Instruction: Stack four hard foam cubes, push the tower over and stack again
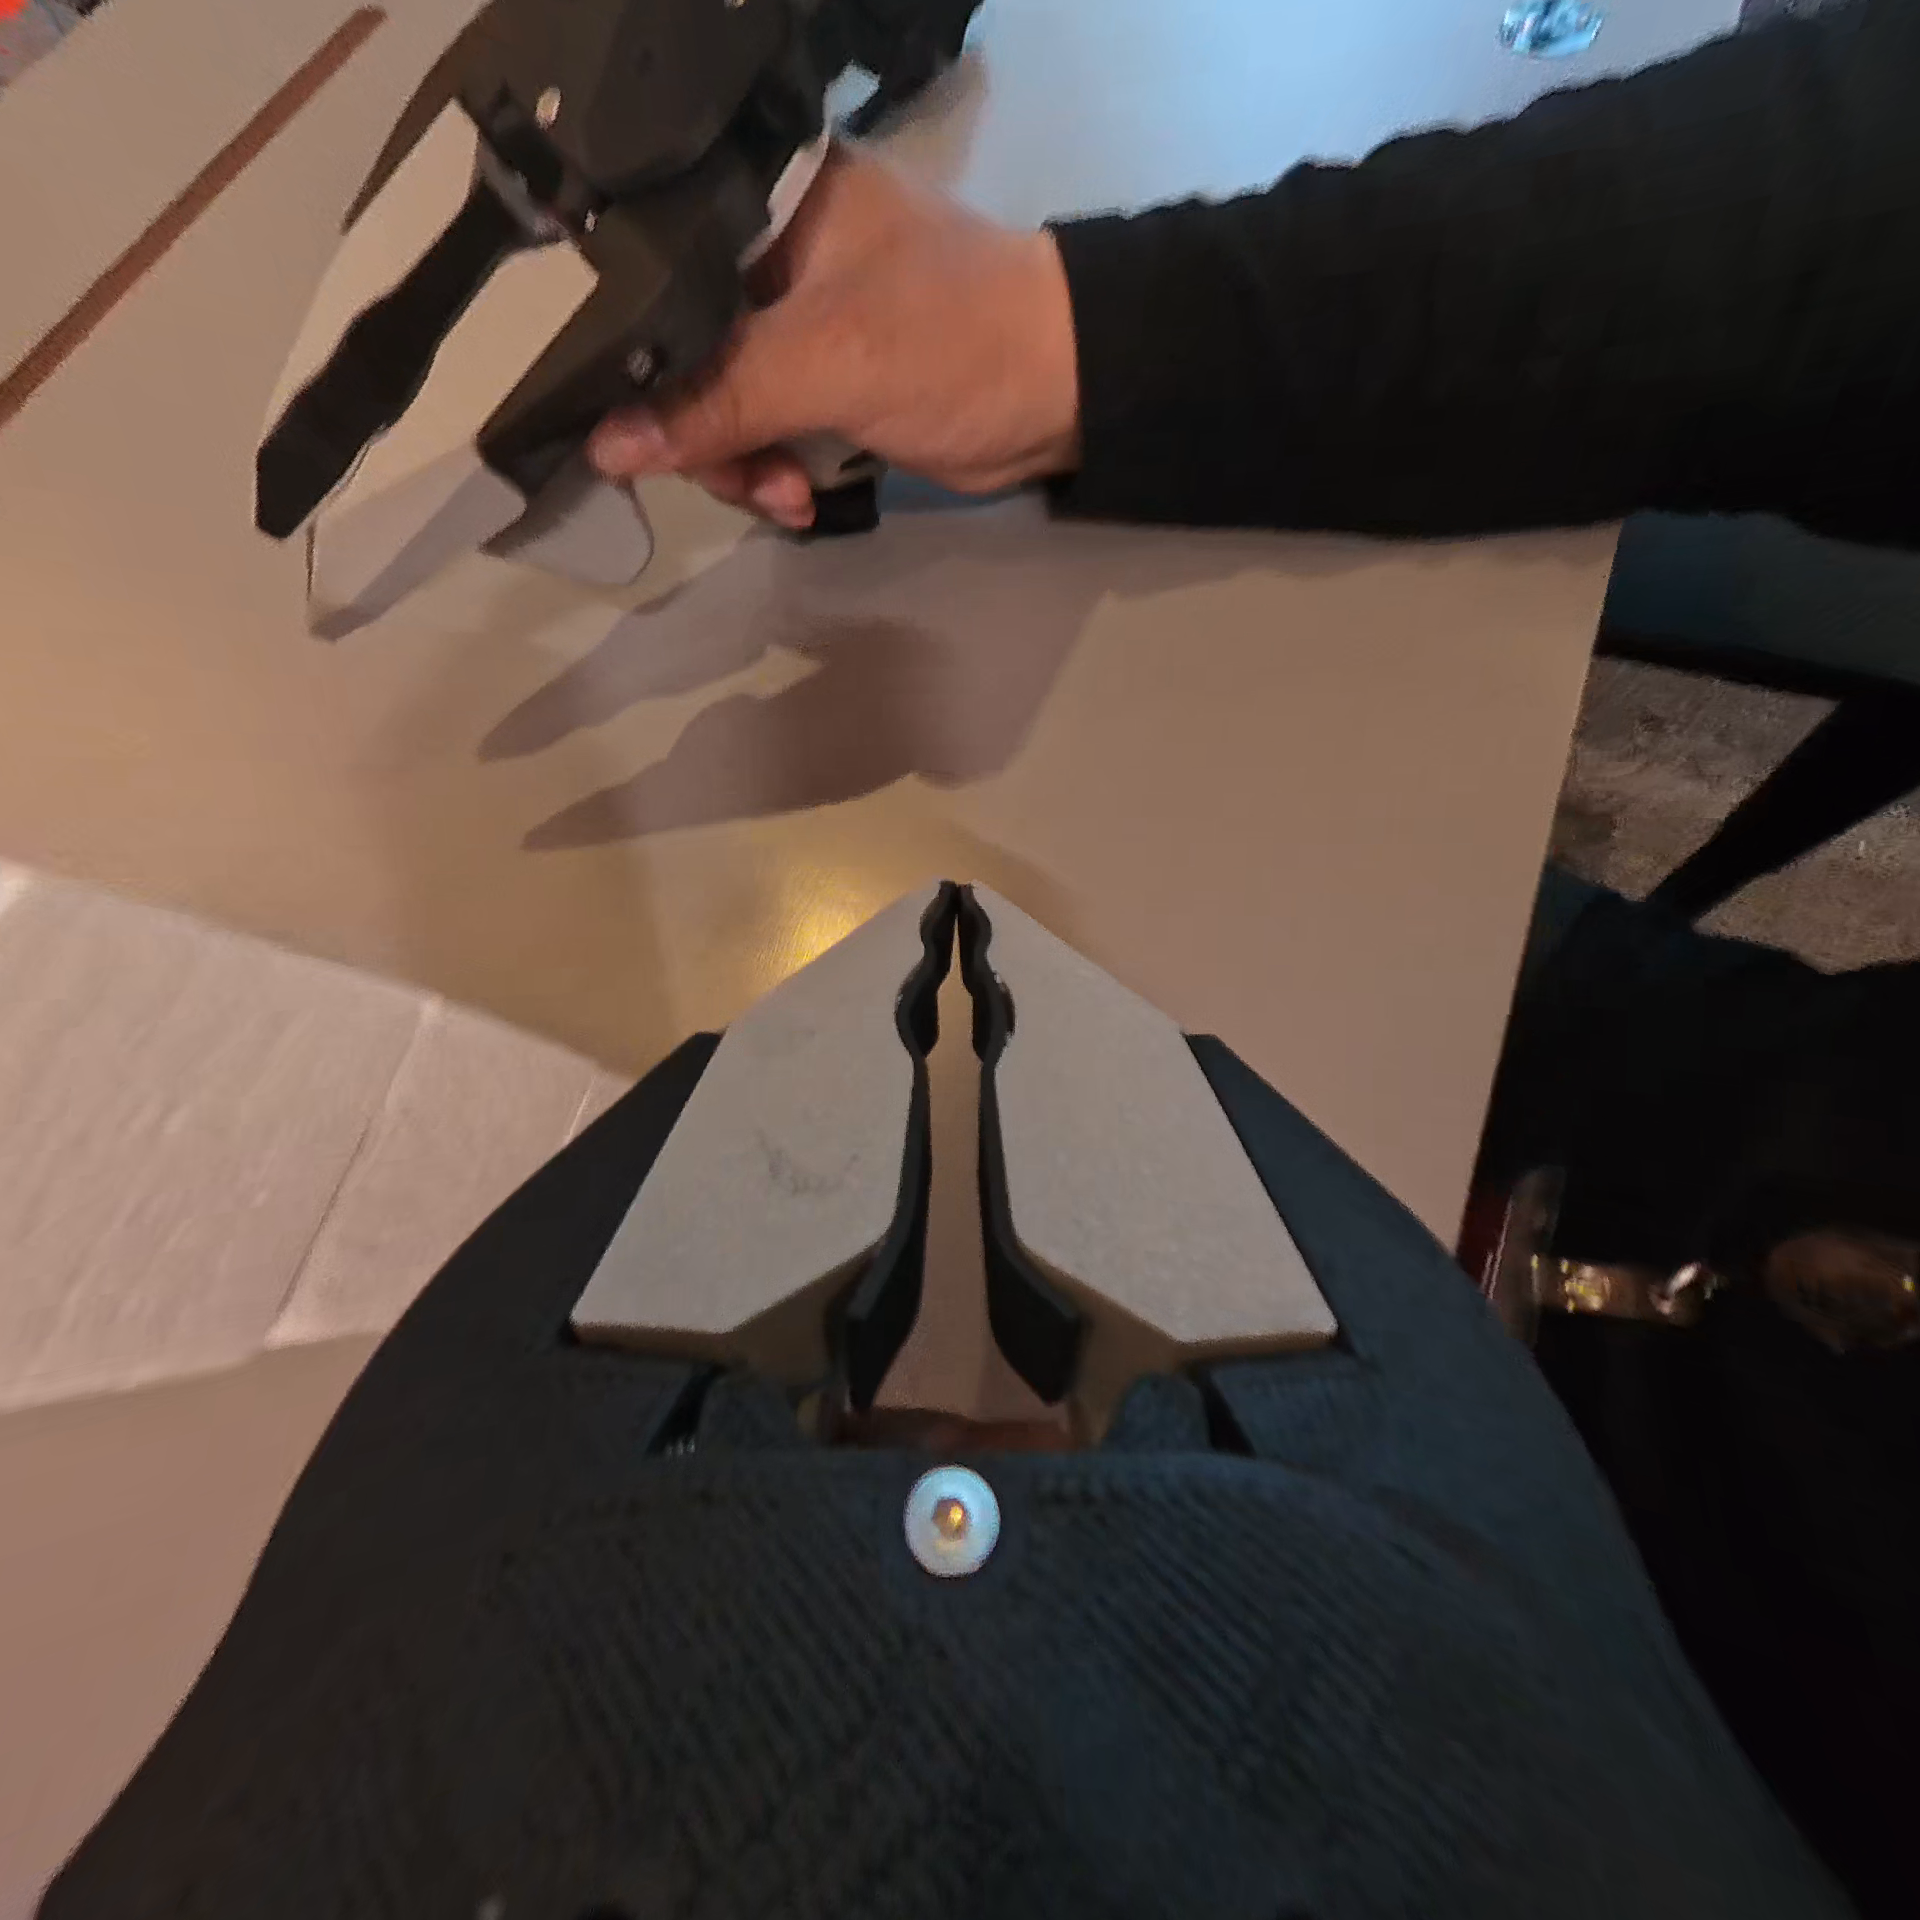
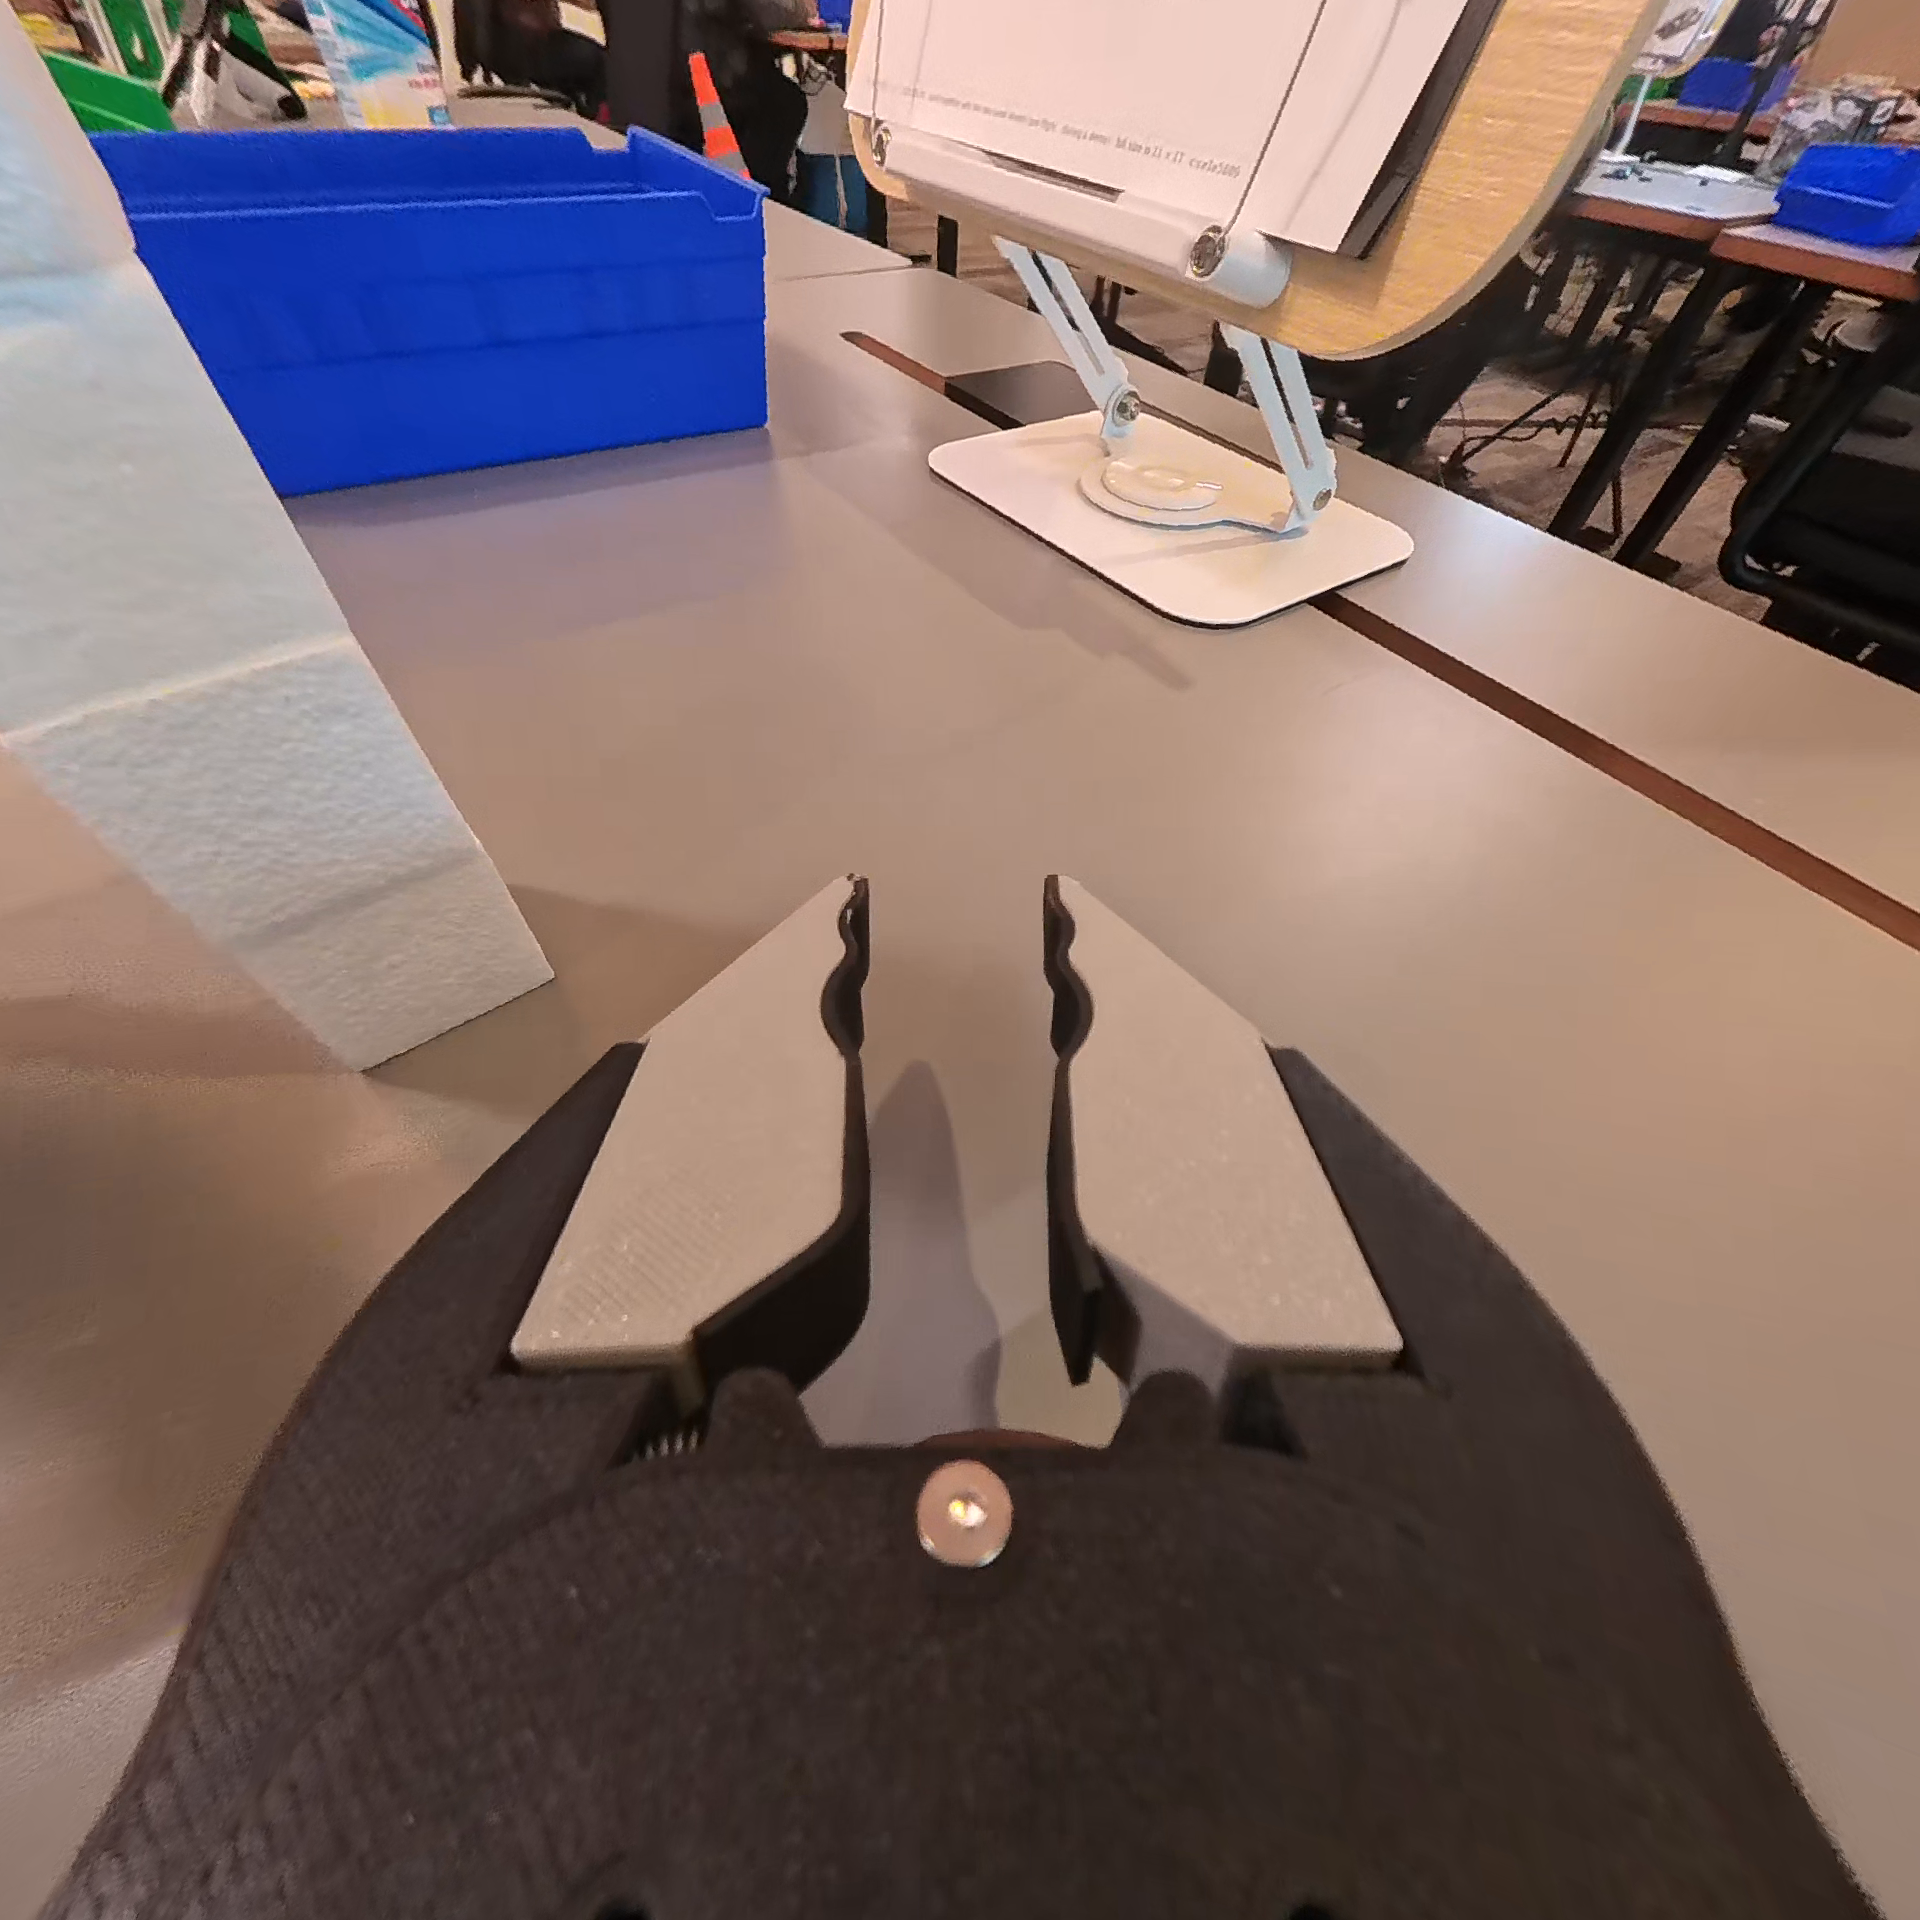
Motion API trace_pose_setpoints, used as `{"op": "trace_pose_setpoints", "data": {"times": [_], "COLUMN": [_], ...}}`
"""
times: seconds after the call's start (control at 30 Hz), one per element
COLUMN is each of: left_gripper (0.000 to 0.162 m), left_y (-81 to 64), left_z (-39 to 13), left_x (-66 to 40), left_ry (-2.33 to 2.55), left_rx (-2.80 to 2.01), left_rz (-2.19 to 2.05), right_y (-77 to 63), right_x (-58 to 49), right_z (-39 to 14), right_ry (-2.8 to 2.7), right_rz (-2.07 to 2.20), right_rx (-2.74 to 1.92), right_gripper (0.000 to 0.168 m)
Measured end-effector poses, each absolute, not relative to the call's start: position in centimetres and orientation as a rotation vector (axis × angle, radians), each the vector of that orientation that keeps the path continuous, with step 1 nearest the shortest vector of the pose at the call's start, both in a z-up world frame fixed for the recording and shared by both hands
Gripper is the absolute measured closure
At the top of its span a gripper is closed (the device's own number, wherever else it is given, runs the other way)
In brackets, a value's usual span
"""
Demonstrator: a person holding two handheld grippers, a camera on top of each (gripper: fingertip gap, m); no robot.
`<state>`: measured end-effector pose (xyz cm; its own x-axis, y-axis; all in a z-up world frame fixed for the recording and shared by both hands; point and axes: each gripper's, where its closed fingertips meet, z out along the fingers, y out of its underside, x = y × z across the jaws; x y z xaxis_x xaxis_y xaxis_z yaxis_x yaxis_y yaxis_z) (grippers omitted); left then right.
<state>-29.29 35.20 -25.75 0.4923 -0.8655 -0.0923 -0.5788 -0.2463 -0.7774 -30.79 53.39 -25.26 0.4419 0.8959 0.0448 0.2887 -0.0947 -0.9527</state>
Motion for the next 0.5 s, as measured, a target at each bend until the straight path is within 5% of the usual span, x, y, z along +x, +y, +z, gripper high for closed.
{"op": "trace_pose_setpoints", "data": {"times": [0.5], "left_gripper": [0.162], "left_y": [37.8], "left_z": [-23.5], "left_x": [-26.4], "left_ry": [1.285], "left_rx": [-1.950], "left_rz": [-0.196], "right_y": [53.6], "right_x": [-29.4], "right_z": [-25.2], "right_ry": [-1.033], "right_rz": [0.728], "right_rx": [-1.641], "right_gripper": [0.137]}}
